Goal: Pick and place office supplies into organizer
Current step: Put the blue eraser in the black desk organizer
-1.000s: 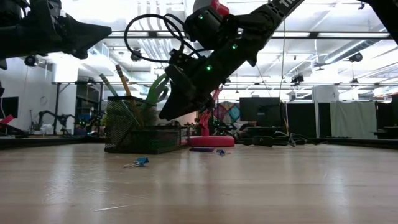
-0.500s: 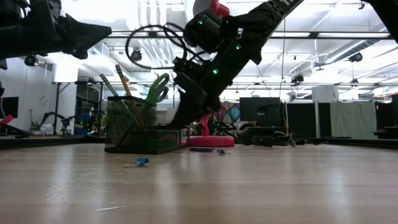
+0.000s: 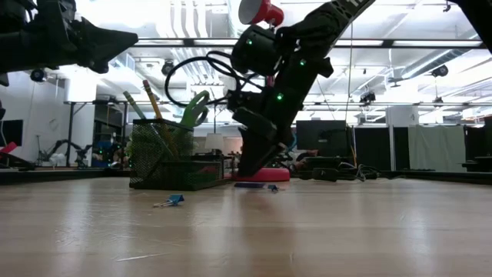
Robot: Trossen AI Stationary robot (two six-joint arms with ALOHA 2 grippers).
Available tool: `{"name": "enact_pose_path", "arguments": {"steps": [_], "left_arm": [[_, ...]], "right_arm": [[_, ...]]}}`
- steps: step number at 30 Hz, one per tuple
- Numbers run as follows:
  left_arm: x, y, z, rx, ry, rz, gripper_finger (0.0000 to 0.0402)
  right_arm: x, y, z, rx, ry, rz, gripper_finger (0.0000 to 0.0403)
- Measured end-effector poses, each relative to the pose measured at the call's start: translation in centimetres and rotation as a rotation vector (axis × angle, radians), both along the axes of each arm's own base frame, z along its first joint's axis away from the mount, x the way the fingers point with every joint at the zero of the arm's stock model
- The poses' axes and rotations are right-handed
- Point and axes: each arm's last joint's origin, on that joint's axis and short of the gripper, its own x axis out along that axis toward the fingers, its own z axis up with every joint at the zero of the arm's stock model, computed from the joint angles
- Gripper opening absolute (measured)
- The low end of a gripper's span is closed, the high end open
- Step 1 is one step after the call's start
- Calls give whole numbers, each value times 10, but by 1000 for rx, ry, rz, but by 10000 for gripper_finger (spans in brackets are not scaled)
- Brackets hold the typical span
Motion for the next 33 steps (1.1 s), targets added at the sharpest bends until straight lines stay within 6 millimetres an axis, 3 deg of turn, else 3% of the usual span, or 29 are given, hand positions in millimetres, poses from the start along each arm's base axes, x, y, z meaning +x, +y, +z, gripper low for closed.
{"name": "enact_pose_path", "arguments": {"steps": [8,20,25,33], "left_arm": [[0,0,0,0,0,0,0],[0,0,0,0,0,0,0],[0,0,0,0,0,0,0],[0,0,0,0,0,0,0]], "right_arm": [[-1,-1,-1,13,9,-26,206],[1,-4,-29,16,73,-32,211],[1,-4,-31,17,81,-31,195],[-1,-4,-32,15,110,-5,130]]}}
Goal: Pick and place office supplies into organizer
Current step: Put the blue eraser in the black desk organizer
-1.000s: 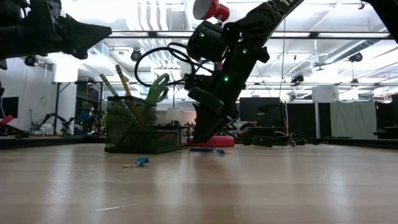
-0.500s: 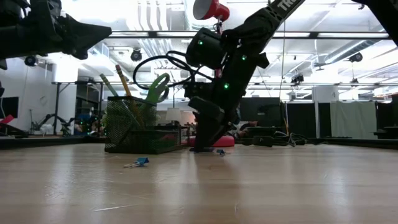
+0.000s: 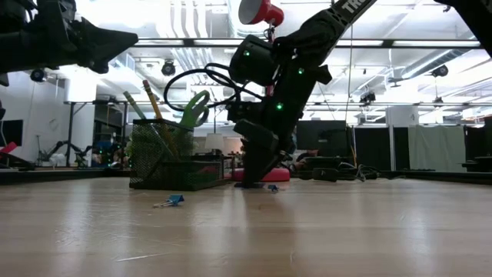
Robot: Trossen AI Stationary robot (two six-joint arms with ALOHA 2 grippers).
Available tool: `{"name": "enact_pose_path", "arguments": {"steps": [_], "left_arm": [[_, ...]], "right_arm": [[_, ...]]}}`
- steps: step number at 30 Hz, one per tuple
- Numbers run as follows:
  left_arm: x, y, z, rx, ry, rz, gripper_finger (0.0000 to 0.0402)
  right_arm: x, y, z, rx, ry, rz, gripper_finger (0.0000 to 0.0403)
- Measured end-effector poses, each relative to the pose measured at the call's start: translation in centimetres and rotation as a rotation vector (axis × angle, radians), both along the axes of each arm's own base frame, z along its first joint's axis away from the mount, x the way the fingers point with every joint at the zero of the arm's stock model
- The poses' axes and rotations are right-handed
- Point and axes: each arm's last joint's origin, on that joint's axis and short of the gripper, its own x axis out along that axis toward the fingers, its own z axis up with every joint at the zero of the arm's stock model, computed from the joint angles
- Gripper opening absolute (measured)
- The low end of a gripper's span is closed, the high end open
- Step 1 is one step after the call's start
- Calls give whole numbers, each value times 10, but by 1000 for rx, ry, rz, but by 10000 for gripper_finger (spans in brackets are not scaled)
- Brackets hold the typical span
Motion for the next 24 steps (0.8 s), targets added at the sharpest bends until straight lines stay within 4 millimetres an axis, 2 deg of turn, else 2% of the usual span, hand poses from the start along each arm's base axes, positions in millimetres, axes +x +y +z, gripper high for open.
{"name": "enact_pose_path", "arguments": {"steps": [10,15,24], "left_arm": [[0,0,0,0,1,0,0],[0,0,0,0,1,0,0],[0,0,0,0,1,0,0]], "right_arm": [[-1,0,0,-3,12,56,64],[-1,1,3,-1,7,58,60],[-9,8,26,54,-11,77,59]]}}
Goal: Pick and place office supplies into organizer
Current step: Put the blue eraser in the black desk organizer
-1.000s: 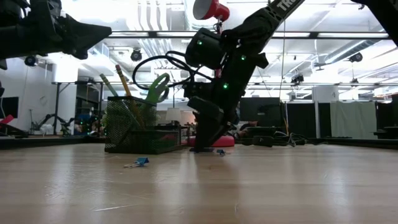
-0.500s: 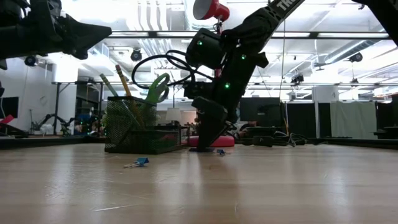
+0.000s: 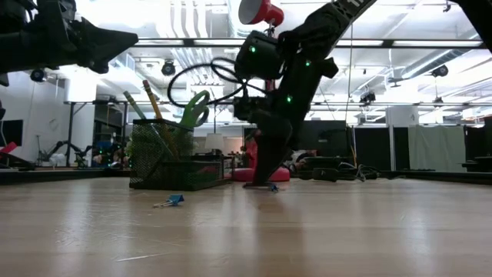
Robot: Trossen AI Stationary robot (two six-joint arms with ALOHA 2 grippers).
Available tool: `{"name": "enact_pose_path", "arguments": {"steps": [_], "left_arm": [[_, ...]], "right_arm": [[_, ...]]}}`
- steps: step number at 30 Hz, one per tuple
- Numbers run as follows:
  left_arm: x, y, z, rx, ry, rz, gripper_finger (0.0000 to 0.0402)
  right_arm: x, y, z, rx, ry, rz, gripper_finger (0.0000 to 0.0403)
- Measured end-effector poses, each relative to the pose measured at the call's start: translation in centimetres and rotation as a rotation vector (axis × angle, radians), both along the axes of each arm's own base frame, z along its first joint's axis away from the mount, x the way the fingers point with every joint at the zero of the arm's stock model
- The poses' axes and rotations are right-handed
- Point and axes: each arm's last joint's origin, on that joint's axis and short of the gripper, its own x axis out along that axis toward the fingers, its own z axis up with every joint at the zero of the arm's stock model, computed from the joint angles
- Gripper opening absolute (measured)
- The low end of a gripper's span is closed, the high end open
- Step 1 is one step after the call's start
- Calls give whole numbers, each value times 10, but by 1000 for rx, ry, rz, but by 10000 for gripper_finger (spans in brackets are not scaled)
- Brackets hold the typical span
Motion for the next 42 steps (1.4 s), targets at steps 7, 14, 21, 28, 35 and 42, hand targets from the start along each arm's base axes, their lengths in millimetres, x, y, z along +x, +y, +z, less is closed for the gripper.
{"name": "enact_pose_path", "arguments": {"steps": [7,14,21,28,35,42], "left_arm": [[0,0,0,0,0,-1,0],[0,0,0,0,-1,0,0],[0,0,0,0,-1,-1,0],[0,0,0,0,-1,-1,0],[0,0,0,0,-1,-1,0],[0,0,0,0,-1,0,0]], "right_arm": [[8,11,9,80,-105,75,58],[18,17,16,78,-233,115,58],[26,16,23,49,-334,146,58],[31,15,29,-11,-411,121,58],[36,11,35,-128,-473,67,58],[38,9,30,-174,-476,10,58]]}}
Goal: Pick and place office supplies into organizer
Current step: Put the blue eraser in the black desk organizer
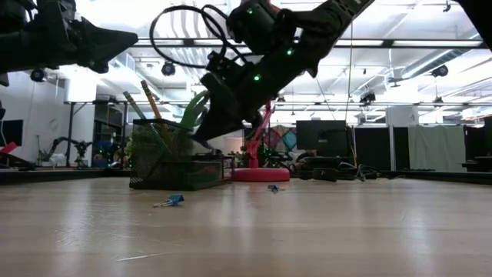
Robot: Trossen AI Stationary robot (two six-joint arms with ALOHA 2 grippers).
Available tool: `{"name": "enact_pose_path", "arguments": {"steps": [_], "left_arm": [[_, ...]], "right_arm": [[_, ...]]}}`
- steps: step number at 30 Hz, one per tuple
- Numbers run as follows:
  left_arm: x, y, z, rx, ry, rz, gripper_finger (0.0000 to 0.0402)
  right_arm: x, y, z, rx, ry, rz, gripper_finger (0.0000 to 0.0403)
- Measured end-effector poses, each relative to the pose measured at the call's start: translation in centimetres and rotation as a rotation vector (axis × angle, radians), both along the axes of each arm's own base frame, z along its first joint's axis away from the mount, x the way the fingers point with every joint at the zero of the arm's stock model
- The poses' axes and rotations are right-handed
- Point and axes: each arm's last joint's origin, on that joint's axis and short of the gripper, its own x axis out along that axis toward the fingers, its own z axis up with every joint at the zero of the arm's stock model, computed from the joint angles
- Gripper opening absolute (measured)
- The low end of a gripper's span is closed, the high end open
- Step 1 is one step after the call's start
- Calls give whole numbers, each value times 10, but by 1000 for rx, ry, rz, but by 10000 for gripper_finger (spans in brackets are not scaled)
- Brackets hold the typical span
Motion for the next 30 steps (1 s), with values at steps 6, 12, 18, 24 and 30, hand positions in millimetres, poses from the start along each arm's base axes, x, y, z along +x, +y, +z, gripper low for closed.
{"name": "enact_pose_path", "arguments": {"steps": [6,12,18,24,30], "left_arm": [[0,0,0,0,0,0,0],[0,0,0,0,-1,0,0],[0,0,0,0,0,0,0],[0,0,0,0,0,0,0],[0,0,0,0,0,0,0]], "right_arm": [[4,0,-7,26,-18,-20,58],[3,-1,-9,26,-8,-21,59],[3,-1,-9,29,-10,-25,59],[4,-1,-9,40,-13,-33,79],[4,-1,-9,51,-16,-44,115]]}}
